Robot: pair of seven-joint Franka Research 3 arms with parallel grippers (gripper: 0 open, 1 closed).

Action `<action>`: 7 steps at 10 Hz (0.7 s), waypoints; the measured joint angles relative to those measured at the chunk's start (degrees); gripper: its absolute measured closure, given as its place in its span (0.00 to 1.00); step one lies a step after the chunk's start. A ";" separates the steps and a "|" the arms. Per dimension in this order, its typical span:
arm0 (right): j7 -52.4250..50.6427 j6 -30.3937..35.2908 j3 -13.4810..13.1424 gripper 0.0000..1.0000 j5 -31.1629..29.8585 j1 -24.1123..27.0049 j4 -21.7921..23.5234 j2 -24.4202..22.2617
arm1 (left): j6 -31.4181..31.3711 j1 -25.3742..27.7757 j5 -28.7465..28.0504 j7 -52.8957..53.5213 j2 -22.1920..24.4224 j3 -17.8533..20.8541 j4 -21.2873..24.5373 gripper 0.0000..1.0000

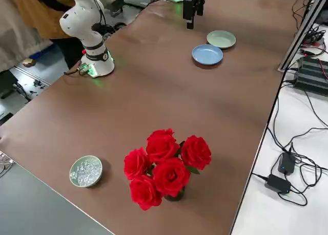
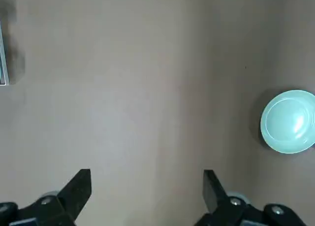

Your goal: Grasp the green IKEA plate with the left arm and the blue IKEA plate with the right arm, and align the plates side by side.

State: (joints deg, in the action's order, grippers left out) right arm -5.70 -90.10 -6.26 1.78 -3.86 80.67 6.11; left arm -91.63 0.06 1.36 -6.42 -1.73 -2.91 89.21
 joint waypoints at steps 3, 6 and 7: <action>0.00 0.11 -0.34 0.00 -0.82 0.13 0.00 0.01 | 0.53 -1.36 -0.17 0.00 0.25 1.88 -0.02 0.00; 0.00 2.30 -0.56 0.00 -0.93 0.42 0.04 0.05 | 0.64 -1.62 -0.65 0.09 0.75 2.03 0.15 0.01; 0.00 2.81 -0.58 0.00 -0.93 0.49 0.06 0.07 | 0.66 -2.24 -0.65 0.09 0.84 2.47 0.29 0.01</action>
State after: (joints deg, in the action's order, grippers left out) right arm -5.70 -87.29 -6.83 0.84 -3.37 80.73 6.18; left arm -90.97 -2.17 0.71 -6.33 -0.89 -0.44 89.50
